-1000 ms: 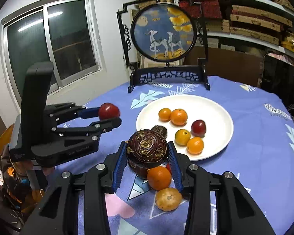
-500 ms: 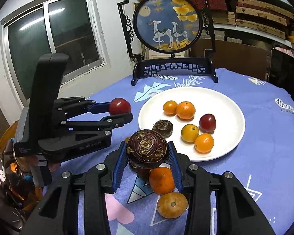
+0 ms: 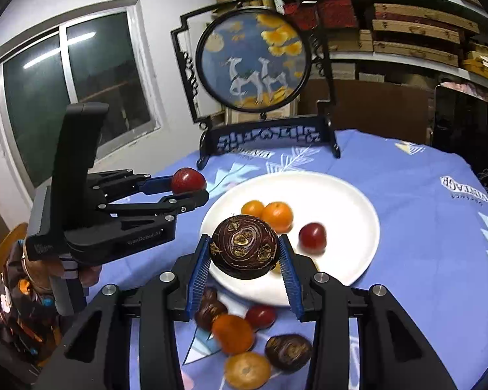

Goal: Organize fruits
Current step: 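Carry both fruits onto the white plate and open both grippers to release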

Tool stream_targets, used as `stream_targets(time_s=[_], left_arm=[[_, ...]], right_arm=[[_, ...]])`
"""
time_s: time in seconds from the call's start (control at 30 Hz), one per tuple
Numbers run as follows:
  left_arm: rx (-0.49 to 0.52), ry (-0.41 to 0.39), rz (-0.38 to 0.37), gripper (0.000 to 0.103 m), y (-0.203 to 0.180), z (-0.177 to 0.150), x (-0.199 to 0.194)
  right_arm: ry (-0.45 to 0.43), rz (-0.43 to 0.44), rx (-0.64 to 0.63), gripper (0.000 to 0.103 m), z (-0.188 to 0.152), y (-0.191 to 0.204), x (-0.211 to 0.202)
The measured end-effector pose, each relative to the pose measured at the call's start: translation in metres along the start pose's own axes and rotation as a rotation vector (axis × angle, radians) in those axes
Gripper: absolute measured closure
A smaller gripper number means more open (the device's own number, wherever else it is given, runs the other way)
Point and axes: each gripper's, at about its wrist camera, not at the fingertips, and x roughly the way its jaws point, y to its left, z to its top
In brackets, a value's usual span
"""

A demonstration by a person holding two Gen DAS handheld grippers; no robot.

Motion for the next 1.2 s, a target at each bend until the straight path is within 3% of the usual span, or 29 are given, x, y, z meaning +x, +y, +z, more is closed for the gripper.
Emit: stream_targets(time_s=[0.3,0.73,1.2], left_arm=[[0.011,-0.01,-0.012,0.066,-0.009,0.023,0.018],[-0.082,0.056,0.014,0.066,0.003,0.033,0.073],[-0.052,0.086,0.0,0.066,-0.001,0.021,0.092]], right_arm=[[-0.045,-0.036,0.01,0.061,0.017,-0.019,0.001],[-0.052,-0.102,0.08,0.061,0.051,-0.046,0.054],[0.028,-0.136,0.091,0.061,0.036,-0.057,0.087]])
